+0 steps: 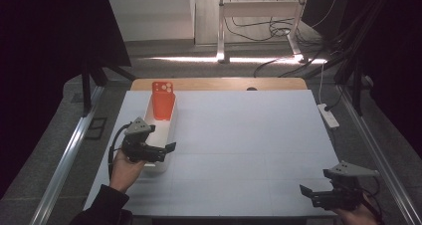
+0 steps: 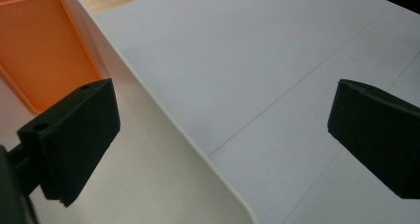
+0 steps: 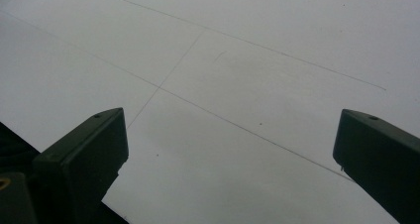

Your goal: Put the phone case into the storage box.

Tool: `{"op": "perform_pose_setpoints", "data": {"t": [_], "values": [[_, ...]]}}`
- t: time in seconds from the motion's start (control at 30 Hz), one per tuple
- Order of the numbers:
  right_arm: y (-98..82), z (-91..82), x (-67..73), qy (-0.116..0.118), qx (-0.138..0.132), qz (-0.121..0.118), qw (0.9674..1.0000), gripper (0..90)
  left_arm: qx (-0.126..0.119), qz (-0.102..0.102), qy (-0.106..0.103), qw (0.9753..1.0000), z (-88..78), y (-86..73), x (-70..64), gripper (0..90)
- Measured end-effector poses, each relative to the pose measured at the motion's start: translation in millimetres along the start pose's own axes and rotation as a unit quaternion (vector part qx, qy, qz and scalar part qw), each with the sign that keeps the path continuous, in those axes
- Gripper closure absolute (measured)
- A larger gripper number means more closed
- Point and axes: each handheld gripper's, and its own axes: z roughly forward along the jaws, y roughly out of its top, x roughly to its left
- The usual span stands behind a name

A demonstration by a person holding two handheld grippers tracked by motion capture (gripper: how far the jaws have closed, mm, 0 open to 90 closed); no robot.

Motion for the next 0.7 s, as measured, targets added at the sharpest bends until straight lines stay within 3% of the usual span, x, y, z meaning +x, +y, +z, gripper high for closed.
{"op": "perform_pose_setpoints", "data": {"t": [0.7], "values": [[-0.4, -1.3, 0.3, 0.001, -0.004, -0.004, 1.0000, 0.6, -0.001, 0.004, 0.011, 0.9999, -14.3, -16.1, -17.5, 0.4]]}}
